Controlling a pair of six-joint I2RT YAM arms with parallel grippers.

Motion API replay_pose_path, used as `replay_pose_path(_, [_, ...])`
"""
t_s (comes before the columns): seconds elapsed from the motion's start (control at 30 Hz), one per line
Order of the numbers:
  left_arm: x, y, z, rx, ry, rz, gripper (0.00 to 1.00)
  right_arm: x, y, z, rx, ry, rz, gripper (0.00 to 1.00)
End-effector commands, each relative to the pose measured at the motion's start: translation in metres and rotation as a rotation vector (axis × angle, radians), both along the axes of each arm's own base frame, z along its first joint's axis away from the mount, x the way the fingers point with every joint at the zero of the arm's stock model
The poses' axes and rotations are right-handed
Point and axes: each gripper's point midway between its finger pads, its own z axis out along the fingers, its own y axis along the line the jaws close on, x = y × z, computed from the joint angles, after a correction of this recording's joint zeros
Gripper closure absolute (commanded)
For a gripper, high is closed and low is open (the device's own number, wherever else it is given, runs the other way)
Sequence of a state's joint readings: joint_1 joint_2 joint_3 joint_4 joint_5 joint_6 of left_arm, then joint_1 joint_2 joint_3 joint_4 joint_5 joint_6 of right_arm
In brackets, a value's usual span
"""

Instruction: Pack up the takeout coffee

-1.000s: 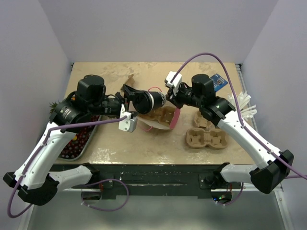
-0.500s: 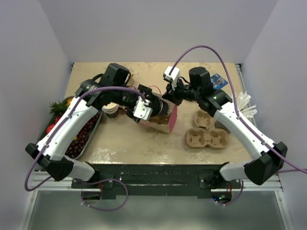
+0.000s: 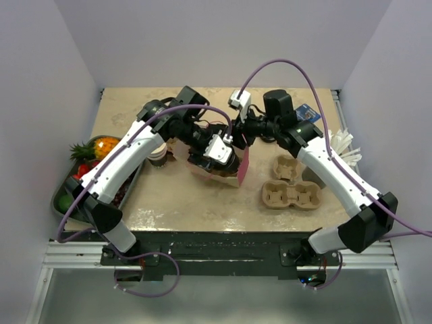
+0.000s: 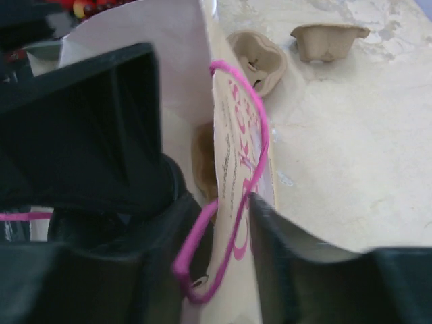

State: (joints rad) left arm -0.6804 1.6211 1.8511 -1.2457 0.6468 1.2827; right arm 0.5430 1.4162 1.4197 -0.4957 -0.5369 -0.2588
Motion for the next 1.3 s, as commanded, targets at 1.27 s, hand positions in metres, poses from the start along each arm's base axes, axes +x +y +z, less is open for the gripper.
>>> replay_pose_path(1.27, [0.059, -0.041, -0.086, 0.256, 0.105, 0.105, 1.0, 0.114, -0.053, 0.122, 0.552, 0.197, -0.247, 0.01])
